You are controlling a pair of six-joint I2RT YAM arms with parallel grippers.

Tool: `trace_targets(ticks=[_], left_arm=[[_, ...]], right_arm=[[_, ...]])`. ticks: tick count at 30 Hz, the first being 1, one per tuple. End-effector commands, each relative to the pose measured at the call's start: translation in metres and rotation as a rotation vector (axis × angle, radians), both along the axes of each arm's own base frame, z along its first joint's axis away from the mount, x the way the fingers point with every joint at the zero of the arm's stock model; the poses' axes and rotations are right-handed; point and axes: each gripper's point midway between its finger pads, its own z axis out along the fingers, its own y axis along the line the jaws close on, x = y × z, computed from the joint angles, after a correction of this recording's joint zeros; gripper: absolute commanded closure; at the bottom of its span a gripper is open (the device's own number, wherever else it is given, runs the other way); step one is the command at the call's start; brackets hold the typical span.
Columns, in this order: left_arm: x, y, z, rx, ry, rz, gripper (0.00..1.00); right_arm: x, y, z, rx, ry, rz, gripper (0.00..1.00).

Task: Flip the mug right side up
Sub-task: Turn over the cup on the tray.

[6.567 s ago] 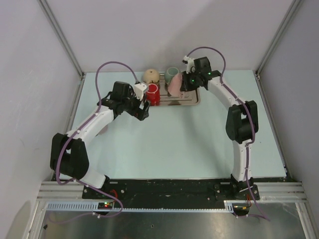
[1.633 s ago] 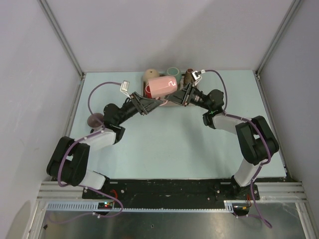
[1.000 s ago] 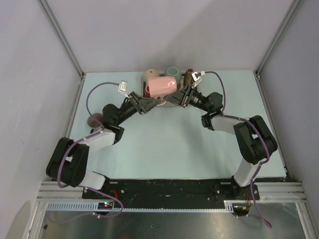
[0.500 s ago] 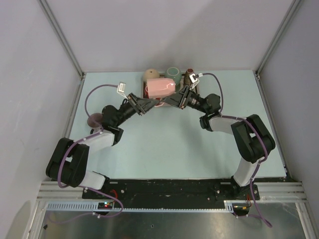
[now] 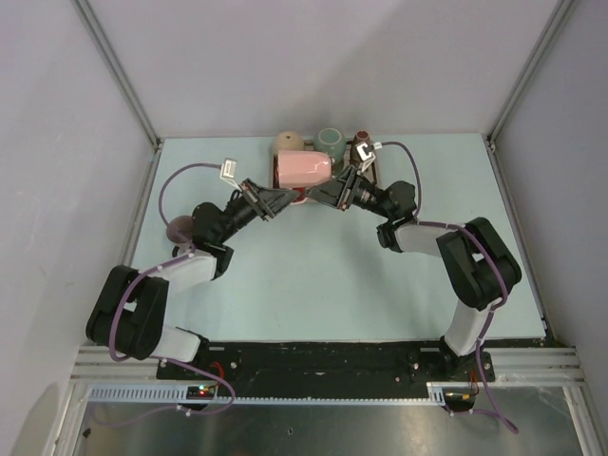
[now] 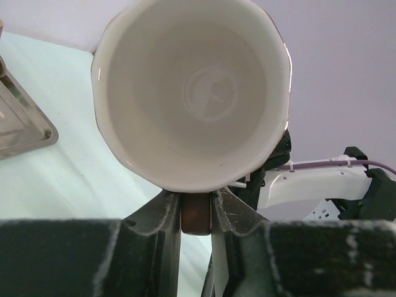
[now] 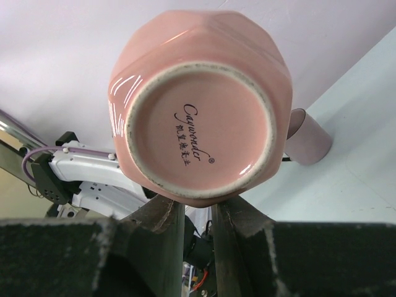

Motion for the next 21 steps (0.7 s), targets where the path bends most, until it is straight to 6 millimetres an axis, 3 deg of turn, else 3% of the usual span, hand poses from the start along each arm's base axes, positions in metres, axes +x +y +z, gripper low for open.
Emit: trace_targets(ticks=[1, 5, 11, 21], left_arm=[[-0.004, 0.012, 0.054, -0.076, -0.187, 0.071, 0.86], [0.001, 0.016, 0.050, -0.069, -0.173, 0.095, 0.98], [0.005, 0.022, 0.047, -0.052, -0.173, 0.127, 1.00], [0.004, 0.027, 0.050, -0.039, -0.195, 0.141, 1.00]], right_arm=[[-0.041, 0.012, -0.001, -0.007, -0.147, 0.138, 1.00], [-0.040, 0.012, -0.001, -0.007, -0.148, 0.138, 1.00], [-0.037, 0.012, -0.002, -0.010, -0.139, 0.130, 0.99], [-0.025, 0.003, 0.000, -0.014, -0.131, 0.104, 0.62]])
